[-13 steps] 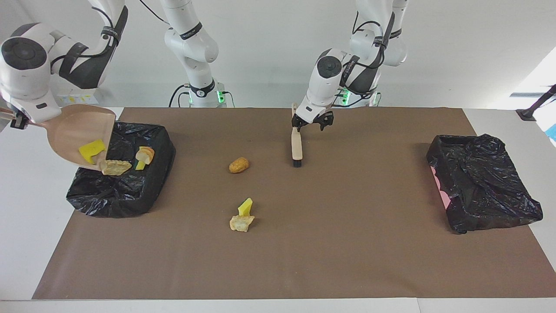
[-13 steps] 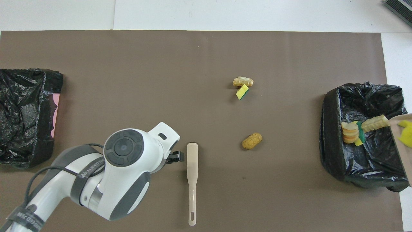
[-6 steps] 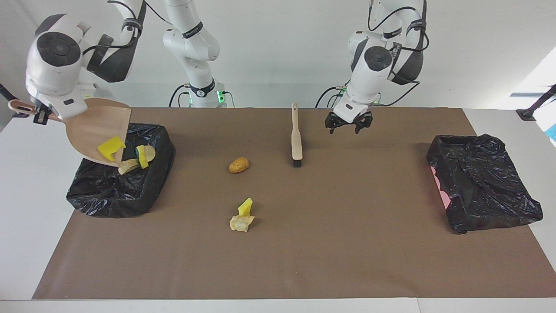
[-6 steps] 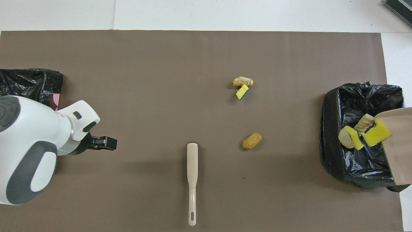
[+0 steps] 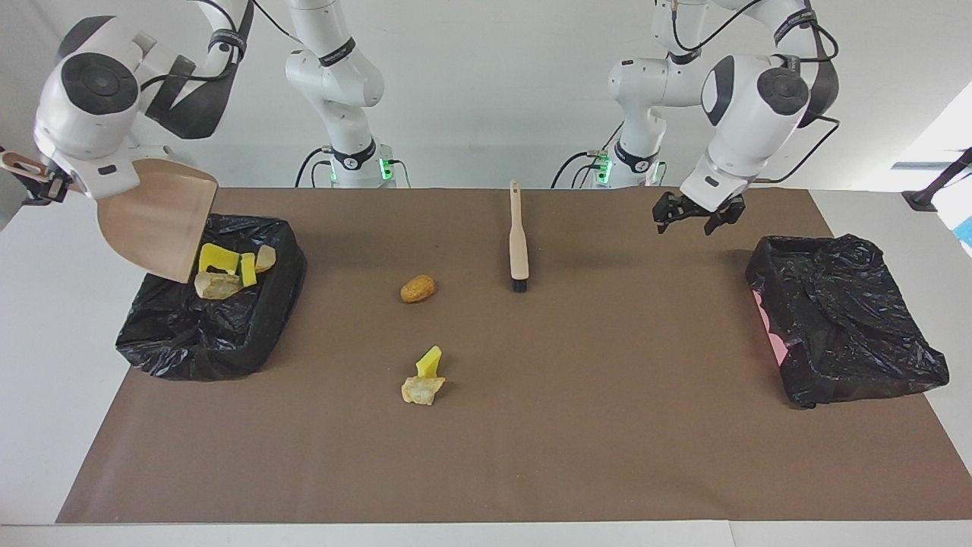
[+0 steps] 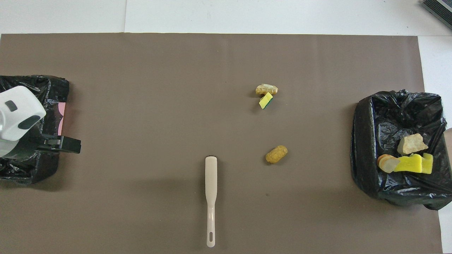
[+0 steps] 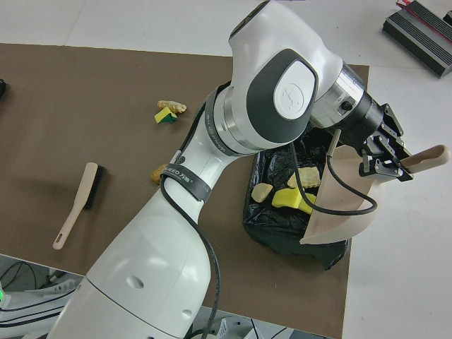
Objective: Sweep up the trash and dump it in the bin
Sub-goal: 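Tip the dustpan into the bag while the left gripper sets down the brush, then bring the empty dustpan back to the table center with the right gripper, then release the dustpan and withdraw the right gripper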
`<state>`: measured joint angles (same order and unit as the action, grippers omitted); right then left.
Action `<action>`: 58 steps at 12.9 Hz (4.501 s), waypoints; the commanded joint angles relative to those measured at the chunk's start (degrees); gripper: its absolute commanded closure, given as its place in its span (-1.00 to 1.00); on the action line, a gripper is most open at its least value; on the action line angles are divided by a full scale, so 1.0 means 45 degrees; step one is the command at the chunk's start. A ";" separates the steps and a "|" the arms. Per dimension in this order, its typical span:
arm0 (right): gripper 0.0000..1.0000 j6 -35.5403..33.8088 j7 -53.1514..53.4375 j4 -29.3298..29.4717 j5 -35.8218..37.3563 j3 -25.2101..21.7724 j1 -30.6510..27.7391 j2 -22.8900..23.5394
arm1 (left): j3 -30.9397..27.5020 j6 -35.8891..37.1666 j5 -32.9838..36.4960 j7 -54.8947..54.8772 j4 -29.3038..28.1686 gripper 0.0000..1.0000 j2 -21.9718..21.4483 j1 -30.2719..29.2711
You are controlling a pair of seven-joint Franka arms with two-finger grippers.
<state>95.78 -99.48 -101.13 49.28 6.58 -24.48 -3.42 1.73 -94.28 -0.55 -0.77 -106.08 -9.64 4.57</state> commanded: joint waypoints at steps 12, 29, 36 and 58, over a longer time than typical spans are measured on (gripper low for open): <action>1.00 0.1410 0.8425 -0.0886 -0.6555 0.0178 0.3406 0.0952 | 0.0044 0.1556 0.0104 -0.0802 0.2187 -1.00 0.0307 -0.0430; 1.00 0.3052 2.7471 0.2115 -0.9740 0.0178 0.9403 0.5326 | 0.0005 0.1615 0.0104 -0.0921 0.2147 -1.00 0.0287 -0.0508; 1.00 0.2603 2.8904 0.6691 -1.0307 0.0197 1.1201 0.9060 | 0.0005 0.1595 0.0104 -0.0902 0.2147 -1.00 0.0287 -0.0508; -1.00 0.2974 3.2336 0.0641 -1.2376 0.0393 1.3035 0.5060 | 0.0025 0.2085 0.0084 -0.0845 0.2127 -1.00 0.0209 -0.0313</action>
<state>108.21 42.11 -90.79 -4.72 8.35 32.27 25.00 1.64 -84.70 -0.49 -4.21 -97.12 -8.52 3.17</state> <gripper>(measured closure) 0.000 0.000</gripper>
